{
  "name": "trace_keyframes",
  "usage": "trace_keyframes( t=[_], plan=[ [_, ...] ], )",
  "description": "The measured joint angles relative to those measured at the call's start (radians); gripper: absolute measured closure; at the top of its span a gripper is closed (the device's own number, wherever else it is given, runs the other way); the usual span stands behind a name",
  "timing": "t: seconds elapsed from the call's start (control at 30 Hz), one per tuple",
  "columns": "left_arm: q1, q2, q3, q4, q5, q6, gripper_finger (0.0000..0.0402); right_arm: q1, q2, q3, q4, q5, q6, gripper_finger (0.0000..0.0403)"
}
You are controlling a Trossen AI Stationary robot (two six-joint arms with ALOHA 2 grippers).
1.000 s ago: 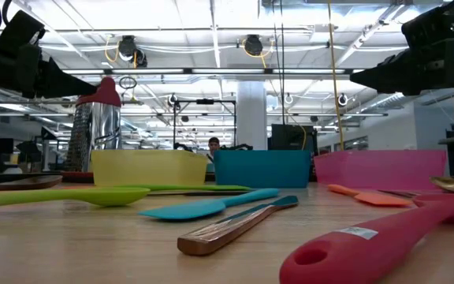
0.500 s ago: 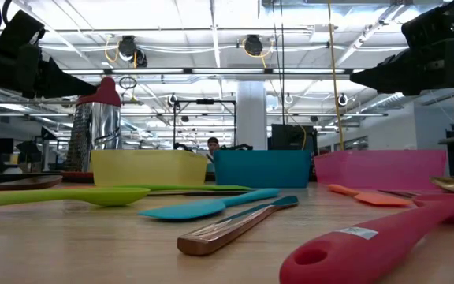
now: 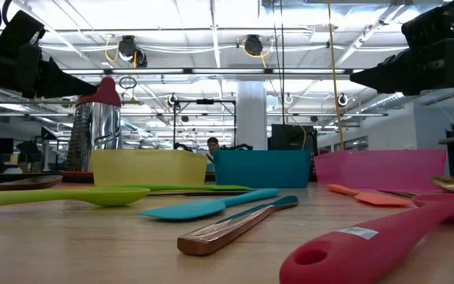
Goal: Pick & Place Kitchen Items
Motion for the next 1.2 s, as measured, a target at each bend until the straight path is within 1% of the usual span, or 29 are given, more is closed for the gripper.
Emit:
trace_keyframes(
  t=[0.1,0.23,0.3,0.43,0.53,0.77,0.87,1.03,1.1,1.2],
  plan=[
    [0.0,0.0,0.0,0.0,0.0,0.0,0.0371,0.0,0.0,0.0,0.0,0.0,0.035,0.0399],
    [0.0,0.0,0.0,0.0,0.0,0.0,0.0371,0.0,0.0,0.0,0.017,0.0,0.141,0.0399],
    [0.0,0.0,0.0,0.0,0.0,0.0,0.0371,0.0,0.0,0.0,0.037,0.0,0.166,0.0399],
    [0.0,0.0,0.0,0.001,-0.002,0.012,0.0371,0.0,0.0,0.0,0.088,0.0,0.128,0.0399],
    [0.002,0.0,0.0,0.005,-0.029,0.051,0.0371,0.0,0.0,0.0,0.123,0.0,0.116,0.0399],
    [0.002,0.002,0.0,0.0,-0.036,0.006,0.0371,0.0,0.002,0.0,0.172,0.0,0.089,0.0399],
    [0.002,0.002,0.0,0.0,-0.032,0.014,0.0371,0.0,0.012,0.0,0.212,0.0,0.127,0.0399],
    [0.002,0.002,0.0,0.001,-0.01,-0.085,0.0371,0.0,0.068,0.0,0.314,0.0,0.131,0.0399],
    [0.002,0.002,0.0,0.008,0.0,-0.059,0.0371,0.0,0.101,0.0,0.356,-0.002,0.121,0.0399],
    [0.002,0.001,0.0,0.033,-0.02,-0.047,0.0371,0.0,0.162,0.0,0.413,-0.007,0.125,0.0398]
  ],
)
